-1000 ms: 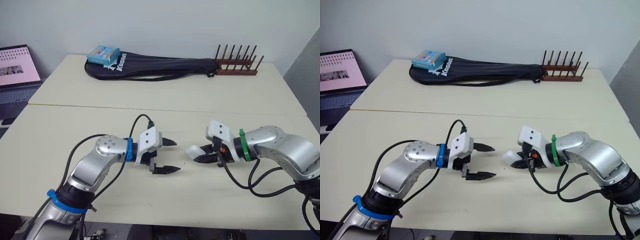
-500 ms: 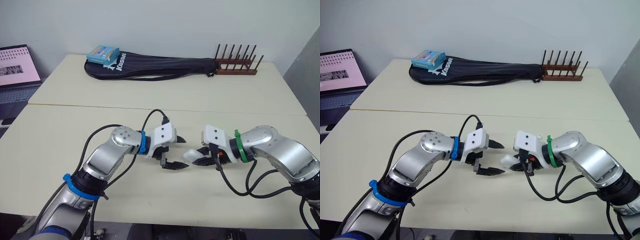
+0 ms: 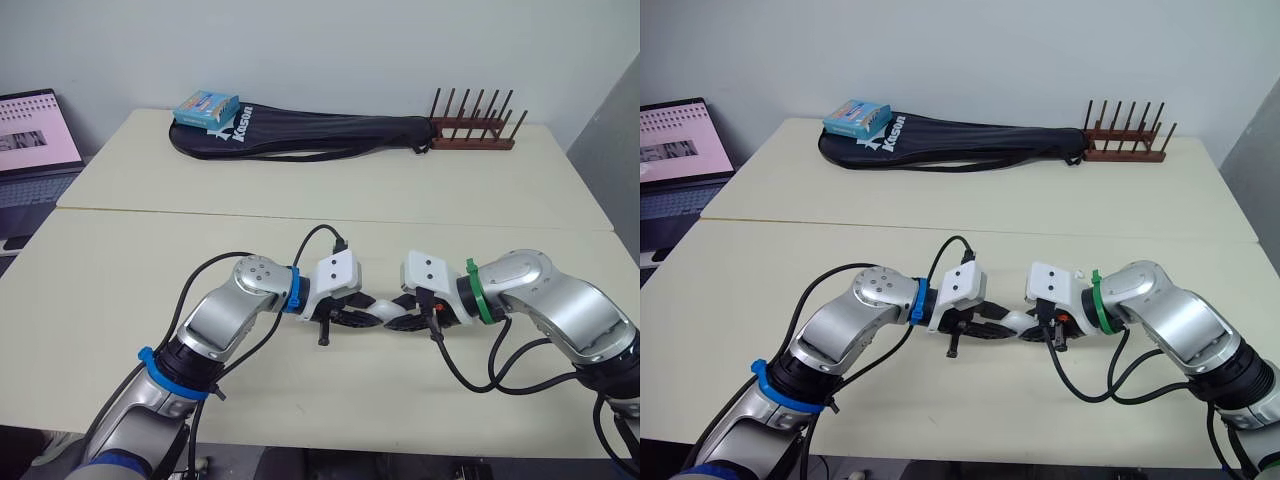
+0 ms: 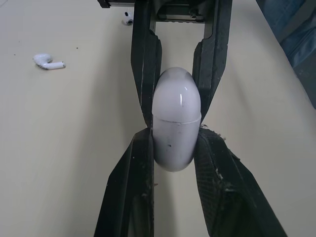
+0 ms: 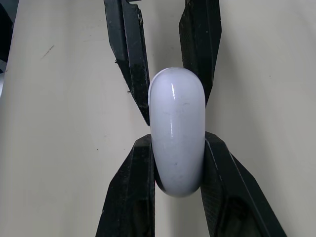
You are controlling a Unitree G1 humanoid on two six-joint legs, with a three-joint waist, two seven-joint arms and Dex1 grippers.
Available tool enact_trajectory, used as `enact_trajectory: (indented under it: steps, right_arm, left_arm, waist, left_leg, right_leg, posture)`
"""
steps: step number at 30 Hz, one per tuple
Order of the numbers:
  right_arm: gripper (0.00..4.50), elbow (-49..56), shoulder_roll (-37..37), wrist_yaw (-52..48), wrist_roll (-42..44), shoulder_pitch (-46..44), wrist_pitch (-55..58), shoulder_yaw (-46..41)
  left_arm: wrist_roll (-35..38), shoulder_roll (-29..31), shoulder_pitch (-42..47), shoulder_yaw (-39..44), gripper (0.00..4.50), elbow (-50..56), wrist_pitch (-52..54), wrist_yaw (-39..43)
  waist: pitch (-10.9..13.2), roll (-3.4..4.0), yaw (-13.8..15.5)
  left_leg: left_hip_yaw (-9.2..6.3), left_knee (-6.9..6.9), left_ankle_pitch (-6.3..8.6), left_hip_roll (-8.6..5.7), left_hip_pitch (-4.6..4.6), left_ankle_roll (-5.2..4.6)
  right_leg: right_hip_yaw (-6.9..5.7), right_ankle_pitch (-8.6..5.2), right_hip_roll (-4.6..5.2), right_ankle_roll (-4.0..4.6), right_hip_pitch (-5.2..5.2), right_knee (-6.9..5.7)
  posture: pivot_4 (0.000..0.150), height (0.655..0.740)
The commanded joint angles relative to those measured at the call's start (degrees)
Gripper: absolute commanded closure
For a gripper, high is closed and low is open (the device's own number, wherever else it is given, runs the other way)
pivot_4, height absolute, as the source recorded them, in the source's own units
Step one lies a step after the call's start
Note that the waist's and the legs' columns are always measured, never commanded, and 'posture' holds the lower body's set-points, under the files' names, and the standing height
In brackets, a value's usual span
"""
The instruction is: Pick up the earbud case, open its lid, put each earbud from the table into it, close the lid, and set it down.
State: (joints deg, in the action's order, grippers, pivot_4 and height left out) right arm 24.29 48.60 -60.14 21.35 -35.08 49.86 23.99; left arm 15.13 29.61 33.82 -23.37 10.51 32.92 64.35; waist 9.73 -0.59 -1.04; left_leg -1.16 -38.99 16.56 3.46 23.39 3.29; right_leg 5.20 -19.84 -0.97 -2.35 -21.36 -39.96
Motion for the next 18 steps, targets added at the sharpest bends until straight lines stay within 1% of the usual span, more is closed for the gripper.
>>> enact_trajectory:
  steps: [1, 2, 3, 4, 6, 7, 8, 10, 13, 15, 18]
  right_arm:
    - [3.7, 1.4, -0.3, -1.4, 0.5, -1.0, -0.2, -0.9]
    - [3.7, 1.5, -0.3, -1.5, 0.4, -1.0, -0.1, -0.9]
    - [2.99, 1.5, 0.3, -2.0, -0.1, -0.8, -0.7, -0.7]
    - [2.77, 1.6, 0.8, -2.4, -0.6, -0.8, -1.1, -0.6]
    - [2.05, 1.6, 1.8, -3.0, -0.9, -0.4, -1.6, -1.1]
    - [1.77, 1.6, 2.0, -3.0, -1.0, -0.3, -1.6, -1.4]
    - [1.33, 1.5, 2.9, -3.2, -1.2, -0.1, -2.1, -2.2]
    - [0.75, 1.3, 4.9, -3.8, -1.2, 0.3, -2.9, -4.3]
    - [0.69, 1.6, 7.9, -5.1, -0.5, 1.6, -4.9, -7.6]
    - [0.69, 2.0, 9.9, -6.4, -0.4, 3.4, -8.5, -10.5]
    - [0.69, 2.9, 10.5, -7.2, 0.8, 6.3, -13.0, -15.2]
  left_arm:
    - [0.0, -0.6, -0.5, 0.0, 3.73, 1.8, 0.1, -1.0]
    - [0.0, -0.6, -0.7, 0.0, 3.73, 1.8, 0.1, -1.0]
    - [-0.1, -0.4, -0.9, 0.0, 3.73, 1.8, -0.1, -0.9]
    - [-0.2, -0.3, -1.1, 0.0, 3.73, 1.9, -0.2, -0.9]
    - [-0.1, 0.0, -1.8, 0.4, 3.73, 1.8, -0.1, -1.0]
    - [0.0, 0.2, -2.0, 0.5, 3.73, 1.8, 0.0, -1.0]
    - [0.4, 0.3, -2.6, 1.2, 3.73, 1.6, -0.1, -1.1]
    - [2.3, -0.1, -4.0, 3.3, 3.73, 1.0, 0.0, -1.5]
    - [5.8, -1.3, -6.4, 7.2, 3.73, 0.0, -0.8, -1.6]
    - [8.4, -2.4, -8.9, 10.4, 3.73, -1.0, -2.9, -1.0]
    - [11.3, -3.5, -11.9, 13.7, 3.73, -1.7, -3.3, -1.3]
  waist:
    - [0.0, 0.0, 0.0]
    - [0.0, 0.0, 0.0]
    - [0.0, 0.0, 0.0]
    - [0.0, 0.0, 0.0]
    - [0.0, 0.0, 0.0]
    - [0.0, 0.0, 0.0]
    - [0.0, 0.0, 0.0]
    - [0.0, 0.0, 0.0]
    - [0.0, 0.0, 0.0]
    - [0.0, 0.0, 0.0]
    - [0.0, 0.0, 0.0]
  left_leg:
    - [0.0, 0.0, 0.0, 0.0, 0.0, 0.0]
    - [0.0, 0.0, 0.0, 0.0, 0.0, 0.0]
    - [0.0, 0.0, 0.0, 0.0, 0.0, 0.0]
    - [0.0, 0.0, 0.0, 0.0, 0.0, 0.0]
    - [0.0, 0.0, 0.0, 0.0, 0.0, 0.0]
    - [0.0, 0.0, 0.0, 0.0, 0.0, 0.0]
    - [0.0, 0.0, 0.0, 0.0, 0.0, 0.0]
    - [-0.01, -0.01, 0.0, 0.0, 0.0, 0.0]
    - [0.0, -0.01, 0.0, 0.01, 0.0, -0.01]
    - [0.0, -0.01, 0.0, 0.02, 0.0, -0.01]
    - [0.0, -0.02, 0.0, 0.05, 0.0, -0.01]
  right_leg:
    - [0.0, 0.0, 0.0, 0.0, 0.0, 0.0]
    - [0.0, 0.0, 0.0, 0.0, 0.0, 0.0]
    - [-0.01, 0.0, 0.0, 0.0, 0.0, 0.0]
    - [0.0, 0.0, 0.0, 0.0, 0.0, 0.0]
    - [0.0, 0.0, 0.0, 0.0, 0.0, 0.0]
    - [0.0, 0.0, 0.01, 0.0, 0.0, 0.0]
    - [0.0, 0.0, 0.01, 0.0, 0.0, 0.0]
    - [-0.02, 0.0, 0.02, 0.0, 0.0, -0.01]
    - [-0.01, 0.0, 0.03, 0.0, 0.0, -0.01]
    - [-0.03, 0.0, 0.04, 0.0, 0.01, 0.0]
    - [-0.04, 0.0, 0.03, 0.0, 0.01, -0.02]
  posture:
    - [0.15, 0.7274]
    - [0.15, 0.7274]
    - [0.15, 0.7274]
    - [0.15, 0.7274]
    - [0.15, 0.7274]
    - [0.15, 0.7274]
    - [0.15, 0.7274]
    - [0.15, 0.7274]
    - [0.15, 0.7274]
    - [0.15, 0.7274]
    - [0.15, 0.7274]
